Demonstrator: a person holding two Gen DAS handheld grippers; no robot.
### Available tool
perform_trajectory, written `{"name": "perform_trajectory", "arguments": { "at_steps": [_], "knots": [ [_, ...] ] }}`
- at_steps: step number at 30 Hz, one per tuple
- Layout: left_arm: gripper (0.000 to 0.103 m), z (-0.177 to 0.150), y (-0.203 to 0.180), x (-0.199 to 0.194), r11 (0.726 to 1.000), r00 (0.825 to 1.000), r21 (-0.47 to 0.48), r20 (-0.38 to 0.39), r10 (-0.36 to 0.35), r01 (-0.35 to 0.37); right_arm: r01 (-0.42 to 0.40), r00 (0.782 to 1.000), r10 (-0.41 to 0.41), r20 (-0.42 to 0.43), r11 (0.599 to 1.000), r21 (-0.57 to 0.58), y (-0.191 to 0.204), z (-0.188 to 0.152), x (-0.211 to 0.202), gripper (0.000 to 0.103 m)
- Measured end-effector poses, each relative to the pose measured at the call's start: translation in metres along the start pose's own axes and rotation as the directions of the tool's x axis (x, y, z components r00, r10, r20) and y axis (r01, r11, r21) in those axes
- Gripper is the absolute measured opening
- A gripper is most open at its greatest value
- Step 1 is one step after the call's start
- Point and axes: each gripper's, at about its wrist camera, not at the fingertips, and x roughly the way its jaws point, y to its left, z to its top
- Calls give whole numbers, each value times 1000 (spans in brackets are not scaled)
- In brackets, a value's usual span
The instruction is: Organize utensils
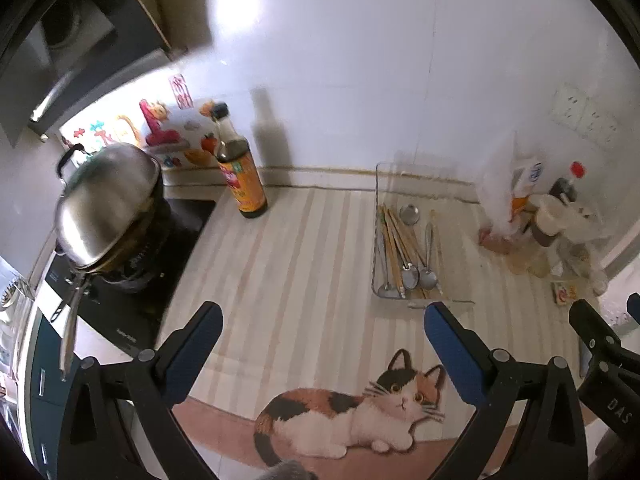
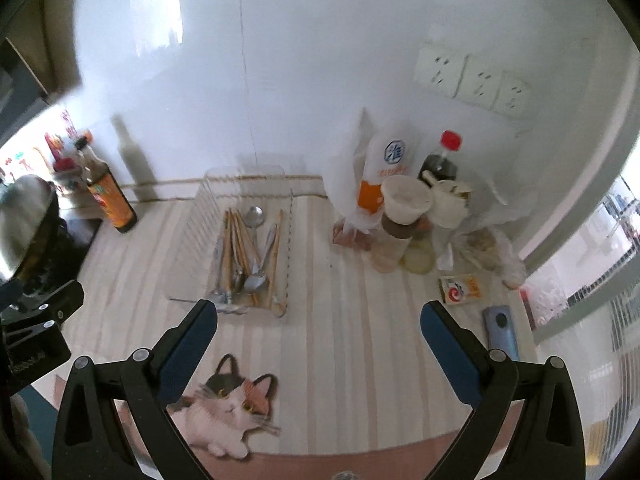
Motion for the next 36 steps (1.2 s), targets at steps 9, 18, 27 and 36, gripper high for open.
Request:
{"name": "perform_trajectory", "arguments": {
  "at_steps": [9, 18, 27, 36],
  "knots": [
    [103, -25, 23, -75, 998, 996, 20, 68, -61, 59, 7, 996, -11, 86, 999, 54, 1, -32, -94, 103],
    [103, -41, 28, -110, 997, 993, 30, 92, -68, 65, 2, 994, -9, 113, 998, 63, -5, -48, -139, 103],
    [103, -36, 17, -110, 999, 995, 18, 85, -47, 45, 2, 995, -6, 98, 999, 39, -14, -37, -133, 103],
    [103, -38, 9, -103, 999, 997, 9, 68, -31, 31, -3, 996, 2, 92, 1000, 15, -20, -30, -125, 103]
  ]
}}
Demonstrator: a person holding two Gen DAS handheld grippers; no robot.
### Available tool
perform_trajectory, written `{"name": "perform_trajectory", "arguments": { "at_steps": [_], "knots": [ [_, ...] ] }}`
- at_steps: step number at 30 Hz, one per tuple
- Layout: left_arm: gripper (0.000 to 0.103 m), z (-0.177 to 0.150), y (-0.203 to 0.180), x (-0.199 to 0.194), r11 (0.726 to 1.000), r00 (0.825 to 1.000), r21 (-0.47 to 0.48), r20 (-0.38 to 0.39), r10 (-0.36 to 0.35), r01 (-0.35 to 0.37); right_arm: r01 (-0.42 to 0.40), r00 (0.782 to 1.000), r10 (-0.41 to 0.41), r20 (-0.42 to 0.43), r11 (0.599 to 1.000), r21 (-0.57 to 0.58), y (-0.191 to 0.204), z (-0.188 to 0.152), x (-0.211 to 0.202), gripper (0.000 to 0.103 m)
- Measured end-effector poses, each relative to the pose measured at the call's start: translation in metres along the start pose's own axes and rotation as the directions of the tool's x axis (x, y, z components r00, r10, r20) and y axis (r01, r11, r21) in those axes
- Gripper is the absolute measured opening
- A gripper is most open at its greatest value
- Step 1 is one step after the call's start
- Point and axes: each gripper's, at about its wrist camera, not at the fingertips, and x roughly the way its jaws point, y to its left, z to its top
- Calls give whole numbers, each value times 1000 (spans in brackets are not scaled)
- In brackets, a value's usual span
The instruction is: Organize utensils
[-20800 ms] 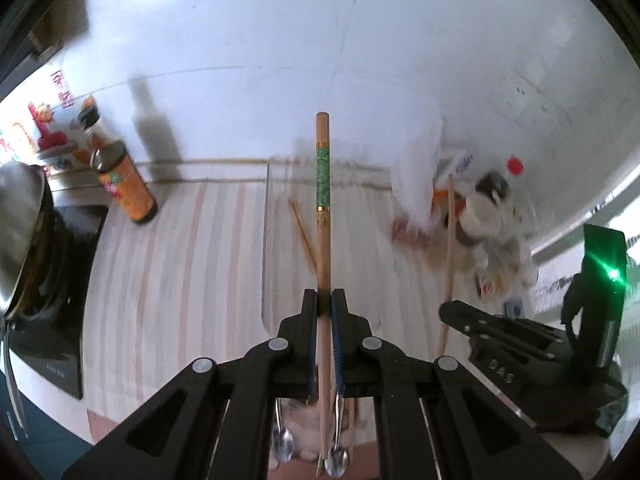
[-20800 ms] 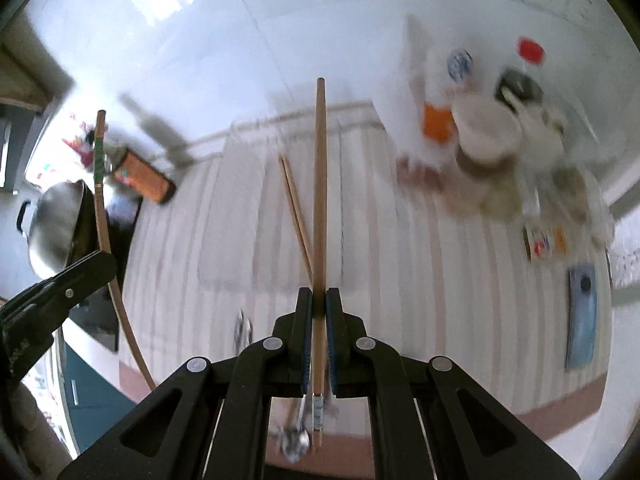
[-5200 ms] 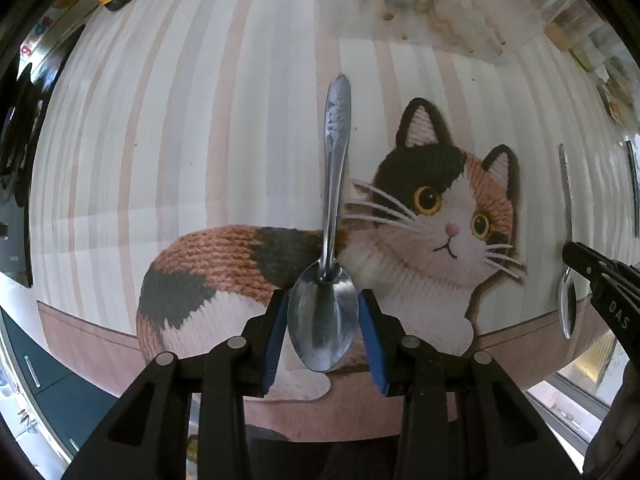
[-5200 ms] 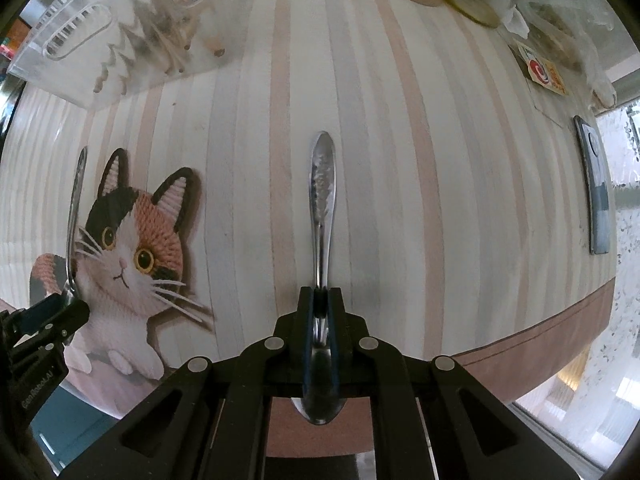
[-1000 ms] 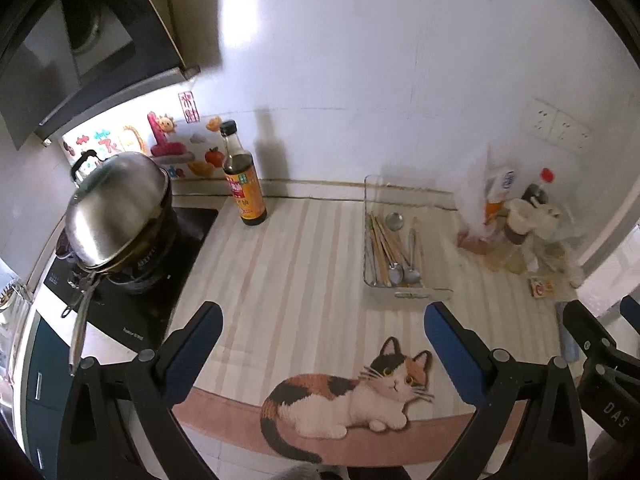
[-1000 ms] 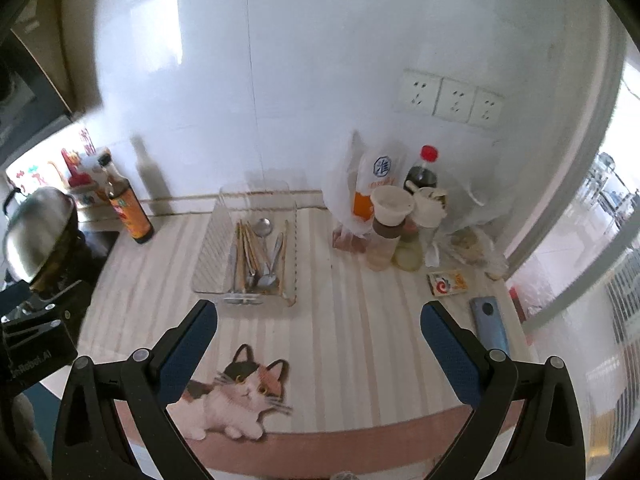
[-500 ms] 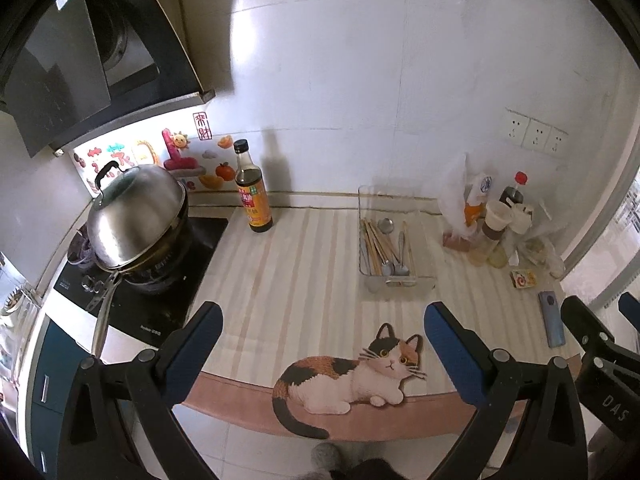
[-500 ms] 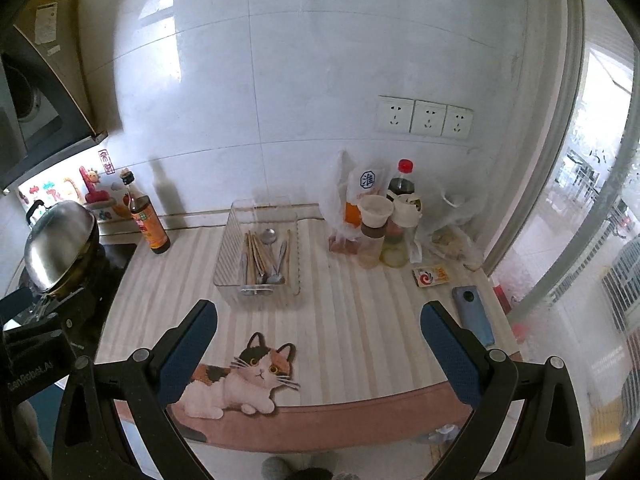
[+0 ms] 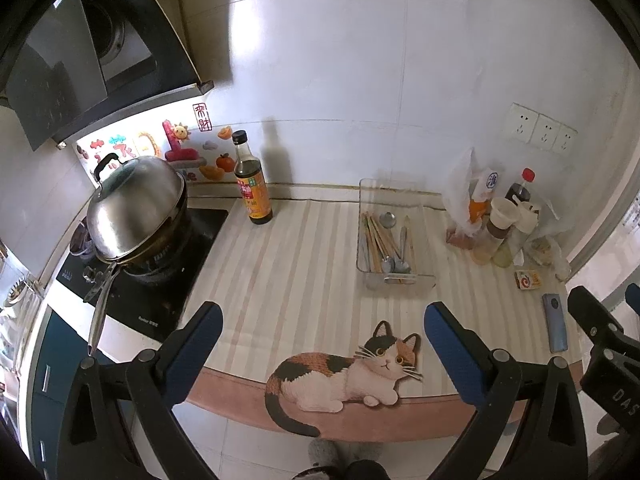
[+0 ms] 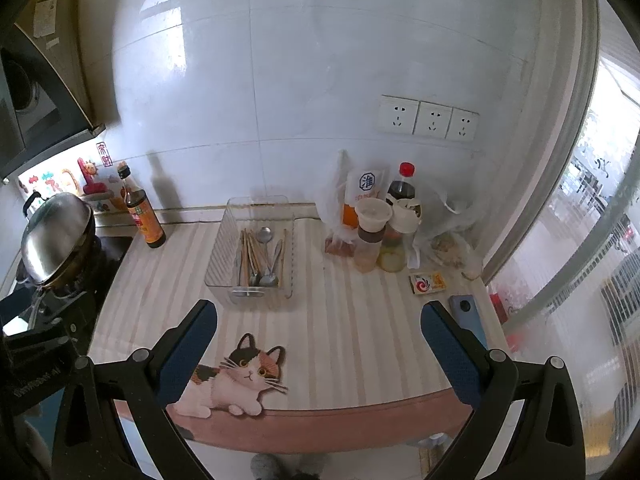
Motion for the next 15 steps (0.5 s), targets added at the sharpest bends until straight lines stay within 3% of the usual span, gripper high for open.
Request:
{"name": "perform_trajectory", "arguments": {
  "at_steps": [15],
  "knots": [
    [103, 0, -3, 4, 1000, 1000, 10, 2, 9, -9, -5, 1000, 5, 0, 1000, -23, -1, 4, 6, 103]
  ]
}}
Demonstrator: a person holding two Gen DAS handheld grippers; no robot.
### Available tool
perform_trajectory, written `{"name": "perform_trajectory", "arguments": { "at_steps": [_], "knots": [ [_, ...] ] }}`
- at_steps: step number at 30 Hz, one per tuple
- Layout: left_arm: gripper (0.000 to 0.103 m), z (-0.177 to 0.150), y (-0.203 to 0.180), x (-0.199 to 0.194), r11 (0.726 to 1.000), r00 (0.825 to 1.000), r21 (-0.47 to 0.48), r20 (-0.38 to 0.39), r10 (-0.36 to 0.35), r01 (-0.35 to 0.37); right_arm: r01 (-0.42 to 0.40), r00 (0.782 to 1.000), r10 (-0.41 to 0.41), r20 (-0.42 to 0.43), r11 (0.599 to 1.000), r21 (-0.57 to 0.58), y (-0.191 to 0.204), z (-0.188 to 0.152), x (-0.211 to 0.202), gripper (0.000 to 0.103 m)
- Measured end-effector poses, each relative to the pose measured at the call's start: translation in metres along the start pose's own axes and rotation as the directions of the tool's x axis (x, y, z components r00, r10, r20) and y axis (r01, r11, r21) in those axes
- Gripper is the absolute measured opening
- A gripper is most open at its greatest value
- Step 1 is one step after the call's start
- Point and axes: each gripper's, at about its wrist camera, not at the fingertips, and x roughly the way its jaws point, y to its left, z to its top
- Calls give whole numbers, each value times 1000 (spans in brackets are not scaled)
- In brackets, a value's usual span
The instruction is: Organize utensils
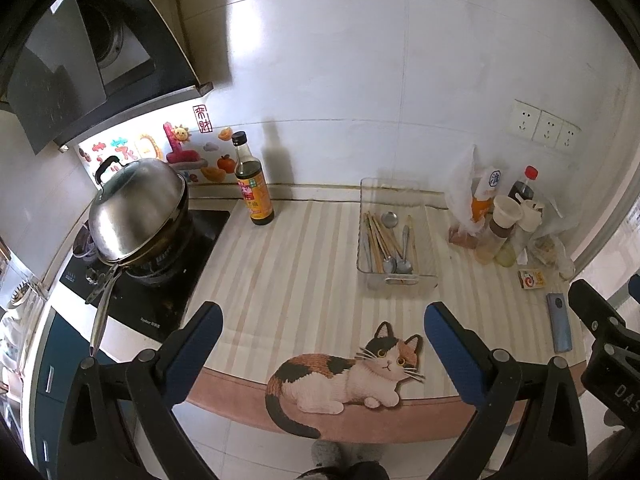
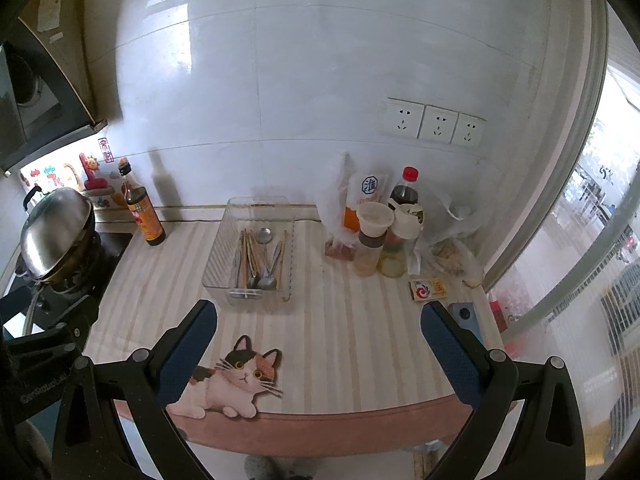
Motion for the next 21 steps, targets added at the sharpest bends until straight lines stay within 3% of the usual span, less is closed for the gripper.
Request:
{"name": "perform_trajectory", "arguments": {
  "at_steps": [21],
  "knots": [
    [103, 9, 3, -3, 1000, 1000, -4, 20, 6, -6, -26, 1000, 26, -1, 1000, -17, -3, 7, 9, 103]
  ]
}}
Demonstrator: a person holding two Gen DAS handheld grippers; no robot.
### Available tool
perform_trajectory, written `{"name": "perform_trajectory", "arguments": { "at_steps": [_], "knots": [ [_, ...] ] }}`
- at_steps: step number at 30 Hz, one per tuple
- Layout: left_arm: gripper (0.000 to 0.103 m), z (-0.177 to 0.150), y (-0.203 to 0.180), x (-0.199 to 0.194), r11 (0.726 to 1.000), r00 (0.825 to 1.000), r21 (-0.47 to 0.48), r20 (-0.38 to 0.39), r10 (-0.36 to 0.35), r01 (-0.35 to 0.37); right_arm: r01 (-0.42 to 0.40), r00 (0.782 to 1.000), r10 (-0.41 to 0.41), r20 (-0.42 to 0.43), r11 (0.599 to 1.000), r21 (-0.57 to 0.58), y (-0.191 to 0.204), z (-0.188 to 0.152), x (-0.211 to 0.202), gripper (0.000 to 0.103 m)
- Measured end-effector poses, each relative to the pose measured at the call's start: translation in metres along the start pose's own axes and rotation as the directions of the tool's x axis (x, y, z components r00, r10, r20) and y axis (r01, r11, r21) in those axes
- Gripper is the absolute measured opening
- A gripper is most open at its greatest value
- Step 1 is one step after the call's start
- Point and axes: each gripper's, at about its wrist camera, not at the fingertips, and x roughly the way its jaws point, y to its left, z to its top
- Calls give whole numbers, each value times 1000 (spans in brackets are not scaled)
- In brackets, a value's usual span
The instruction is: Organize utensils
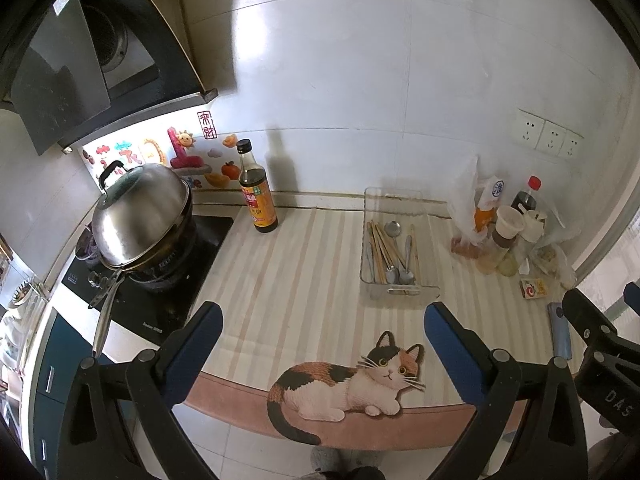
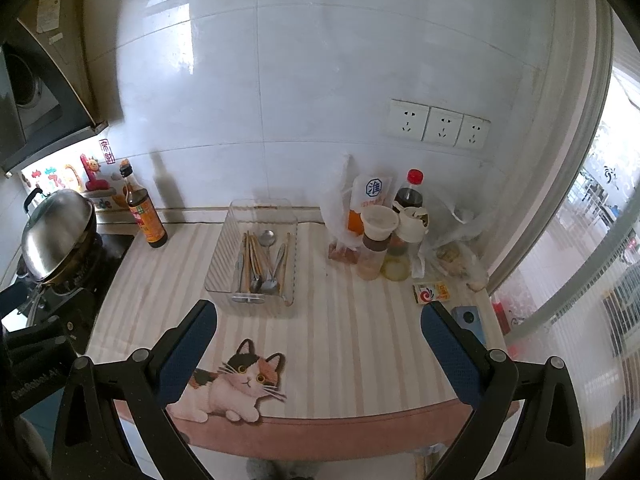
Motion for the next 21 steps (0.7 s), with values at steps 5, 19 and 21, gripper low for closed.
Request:
{"name": "perform_trajectory", "arguments": {
  "at_steps": [5, 19, 21],
  "knots": [
    [103, 0, -1, 0, 1000, 1000, 0, -2, 0, 0, -2, 1000, 2, -1, 1000, -4, -1, 0, 1, 103],
    [103, 0, -5, -2, 1000, 1000, 16, -3, -10, 10, -4, 1000, 4, -3, 1000, -3, -3, 0, 4, 103],
    [103, 0, -6, -2, 1000, 1000, 17, -3, -6, 6, -1, 1000, 1, -6, 1000, 6, -5, -2, 4, 103]
  ]
}}
